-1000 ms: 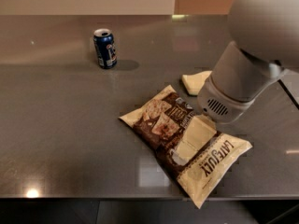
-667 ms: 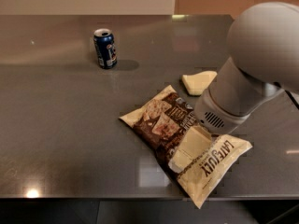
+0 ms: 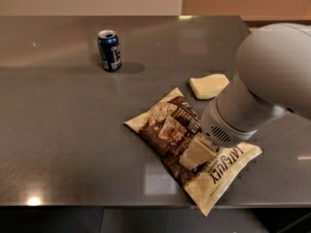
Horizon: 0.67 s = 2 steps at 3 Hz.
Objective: Pick brown chip bag
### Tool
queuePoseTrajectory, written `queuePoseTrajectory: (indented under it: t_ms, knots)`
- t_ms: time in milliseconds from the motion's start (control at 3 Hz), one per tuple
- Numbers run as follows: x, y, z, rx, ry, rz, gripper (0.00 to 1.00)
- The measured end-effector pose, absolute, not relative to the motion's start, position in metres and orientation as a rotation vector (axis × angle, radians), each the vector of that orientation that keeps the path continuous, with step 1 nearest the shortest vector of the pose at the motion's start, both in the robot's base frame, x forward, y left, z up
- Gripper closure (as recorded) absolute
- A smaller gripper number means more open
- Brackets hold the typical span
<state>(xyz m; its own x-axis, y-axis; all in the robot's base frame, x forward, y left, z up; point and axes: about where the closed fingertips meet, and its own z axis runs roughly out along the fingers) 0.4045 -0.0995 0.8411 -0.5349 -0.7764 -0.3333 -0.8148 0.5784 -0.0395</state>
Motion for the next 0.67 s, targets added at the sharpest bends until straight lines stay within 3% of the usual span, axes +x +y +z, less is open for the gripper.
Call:
queuePoseTrajectory:
  t_ms: [667]
  knots:
    - [0.406, -0.104, 0.854, -1.228, 2.521, 0.212, 0.89]
